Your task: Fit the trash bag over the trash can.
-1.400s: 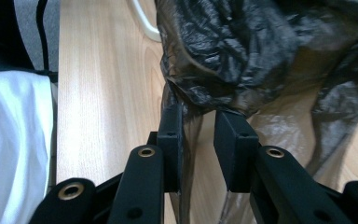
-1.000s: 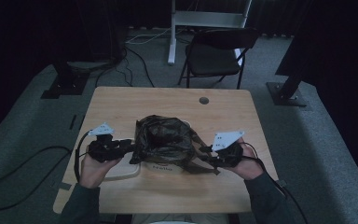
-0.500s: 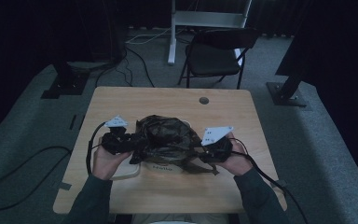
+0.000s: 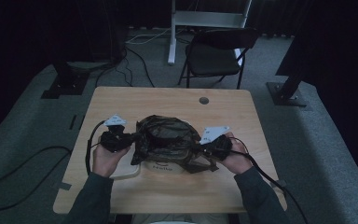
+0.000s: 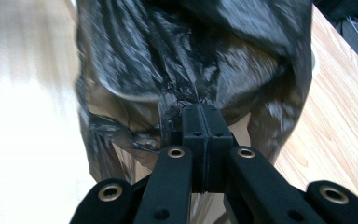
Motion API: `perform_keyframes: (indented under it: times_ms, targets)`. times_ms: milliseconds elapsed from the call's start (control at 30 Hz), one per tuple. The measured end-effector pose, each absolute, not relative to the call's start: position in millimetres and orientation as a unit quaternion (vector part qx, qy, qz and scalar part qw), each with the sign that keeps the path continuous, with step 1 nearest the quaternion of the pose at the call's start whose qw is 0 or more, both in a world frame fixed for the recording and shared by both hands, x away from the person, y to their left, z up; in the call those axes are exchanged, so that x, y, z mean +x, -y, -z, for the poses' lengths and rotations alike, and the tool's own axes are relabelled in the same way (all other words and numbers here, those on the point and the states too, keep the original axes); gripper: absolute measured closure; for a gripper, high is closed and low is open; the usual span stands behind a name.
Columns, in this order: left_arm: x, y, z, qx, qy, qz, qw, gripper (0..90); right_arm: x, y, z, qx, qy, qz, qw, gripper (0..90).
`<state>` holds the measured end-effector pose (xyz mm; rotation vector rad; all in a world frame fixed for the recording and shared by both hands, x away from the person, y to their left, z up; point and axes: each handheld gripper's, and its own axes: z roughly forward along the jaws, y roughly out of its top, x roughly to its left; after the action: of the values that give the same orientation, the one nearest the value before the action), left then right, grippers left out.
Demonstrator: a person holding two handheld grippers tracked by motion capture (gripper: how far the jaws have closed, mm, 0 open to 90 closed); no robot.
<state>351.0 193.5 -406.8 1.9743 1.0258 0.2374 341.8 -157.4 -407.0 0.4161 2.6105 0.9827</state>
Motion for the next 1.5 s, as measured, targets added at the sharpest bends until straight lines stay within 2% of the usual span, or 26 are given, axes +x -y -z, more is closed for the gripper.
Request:
perform_keyframes:
  times_ms: [567,933,1033,1200,1333,1500]
  targets:
    - [361.7,-233.3,420.1,0.762,-0.472,-0.097,0.433,90.0,351.7,181.6,413.6,0.196,-0.912,-0.315,0.175,90.0]
    - [368.7,-237.5,423.1,0.753,-0.484,-0.093,0.436,90.0,353.8,195.7,415.0,0.218,-0.908,-0.312,0.174,90.0]
    - [369.4,-231.1,423.3,0.758,-0.476,-0.089,0.436,90.0,351.1,195.0,409.6,0.206,-0.903,-0.346,0.151,84.5]
    - [371.4,-226.5,424.1,0.762,-0.471,-0.086,0.436,90.0,349.7,189.7,400.0,0.195,-0.897,-0.363,0.159,78.4]
    - [371.7,-225.5,424.7,0.765,-0.468,-0.087,0.434,90.0,351.0,187.6,395.6,0.192,-0.89,-0.386,0.149,75.4]
    - [371.9,-225.1,424.3,0.765,-0.468,-0.086,0.435,90.0,352.8,182.7,389.7,0.194,-0.885,-0.388,0.166,71.8]
